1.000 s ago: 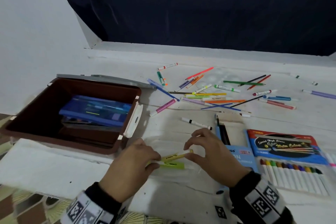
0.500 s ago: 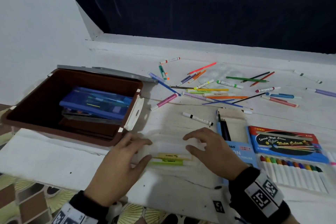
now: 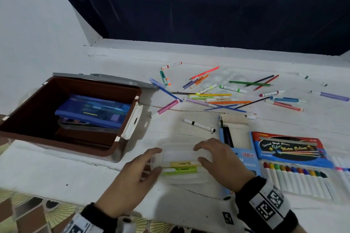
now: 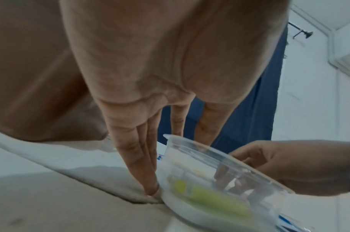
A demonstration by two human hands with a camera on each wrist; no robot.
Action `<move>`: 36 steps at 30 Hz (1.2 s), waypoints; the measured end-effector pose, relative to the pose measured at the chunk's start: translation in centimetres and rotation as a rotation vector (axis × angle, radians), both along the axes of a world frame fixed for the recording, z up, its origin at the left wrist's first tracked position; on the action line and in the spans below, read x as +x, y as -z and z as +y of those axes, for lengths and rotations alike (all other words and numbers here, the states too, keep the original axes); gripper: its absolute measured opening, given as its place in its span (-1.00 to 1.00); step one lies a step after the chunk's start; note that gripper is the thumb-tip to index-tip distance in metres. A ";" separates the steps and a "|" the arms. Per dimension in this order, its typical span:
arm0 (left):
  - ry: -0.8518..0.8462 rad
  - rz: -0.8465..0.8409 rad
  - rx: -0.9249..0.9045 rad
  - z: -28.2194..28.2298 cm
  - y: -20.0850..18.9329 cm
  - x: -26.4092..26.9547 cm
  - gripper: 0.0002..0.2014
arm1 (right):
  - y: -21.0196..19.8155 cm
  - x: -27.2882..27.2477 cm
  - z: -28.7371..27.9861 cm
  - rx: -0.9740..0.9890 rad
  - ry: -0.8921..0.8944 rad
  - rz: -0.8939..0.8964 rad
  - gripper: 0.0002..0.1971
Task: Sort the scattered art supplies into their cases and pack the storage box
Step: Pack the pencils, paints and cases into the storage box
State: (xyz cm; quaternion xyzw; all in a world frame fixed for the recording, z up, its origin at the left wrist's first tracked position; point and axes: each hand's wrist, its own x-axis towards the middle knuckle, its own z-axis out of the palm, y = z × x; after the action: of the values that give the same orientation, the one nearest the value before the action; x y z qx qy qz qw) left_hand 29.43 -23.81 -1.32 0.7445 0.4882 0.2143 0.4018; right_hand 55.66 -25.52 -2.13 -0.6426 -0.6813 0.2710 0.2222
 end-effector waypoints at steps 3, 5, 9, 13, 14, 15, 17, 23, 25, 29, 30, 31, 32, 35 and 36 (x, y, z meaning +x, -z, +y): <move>0.047 0.042 0.051 0.2 0.7 1.4 -0.63 | -0.3 1.5 -0.3 -0.021 0.017 -0.044 -0.77; 0.058 0.056 0.069 0.3 1.0 2.2 -0.63 | -0.4 2.4 -0.4 -0.017 0.031 -0.048 -0.77; 0.086 0.103 0.075 0.9 0.6 3.0 -0.58 | -0.5 3.3 -0.5 0.008 0.042 -0.035 -0.76; 0.097 0.113 0.041 2.0 -0.2 2.8 -0.56 | -0.9 3.4 -0.7 0.050 0.063 0.004 -0.74; 0.094 0.112 0.057 2.2 -0.5 2.9 -0.56 | -1.2 3.4 -0.7 0.059 0.074 0.011 -0.75; 0.088 0.104 0.079 2.4 -0.8 3.0 -0.57 | -1.5 3.5 -0.7 0.064 0.083 0.021 -0.76; 0.069 0.077 0.153 3.0 -1.5 3.6 -0.58 | -2.1 3.7 -0.5 0.062 0.097 0.047 -0.78; 0.058 0.073 0.396 6.7 -5.4 7.2 -0.61 | -4.3 5.5 1.9 0.147 0.047 -0.014 -0.86; 0.086 0.116 0.477 8.2 -7.1 8.4 -0.62 | -5.3 6.4 3.3 0.161 0.014 -0.031 -0.88; 0.068 0.227 0.540 11.4 -9.8 10.6 -0.70 | -7.0 8.4 7.4 0.140 -0.021 -0.079 -0.91; 0.051 0.275 0.514 12.4 -10.1 11.1 -0.73 | -7.3 8.8 8.6 0.144 -0.026 -0.099 -0.91; 0.035 0.338 0.472 13.4 -10.2 11.5 -0.74 | -7.5 9.2 9.8 0.146 -0.033 -0.120 -0.92; 0.021 0.413 0.423 14.4 -10.1 11.9 -0.73 | -7.7 9.4 10.9 0.139 -0.039 -0.137 -0.92; 0.021 0.647 0.248 17.2 -8.7 13.0 -0.68 | -7.3 9.7 13.8 0.094 -0.077 -0.179 -0.90; 0.034 0.706 0.189 18.1 -8.0 13.3 -0.67 | -6.9 9.6 14.6 0.072 -0.088 -0.200 -0.88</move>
State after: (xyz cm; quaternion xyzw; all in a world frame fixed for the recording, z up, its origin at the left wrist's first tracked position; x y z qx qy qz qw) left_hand 42.68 -5.74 6.70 0.8144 0.5624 -0.0187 0.1415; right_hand 65.31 -10.89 4.77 -0.6277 -0.7369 0.1901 0.1640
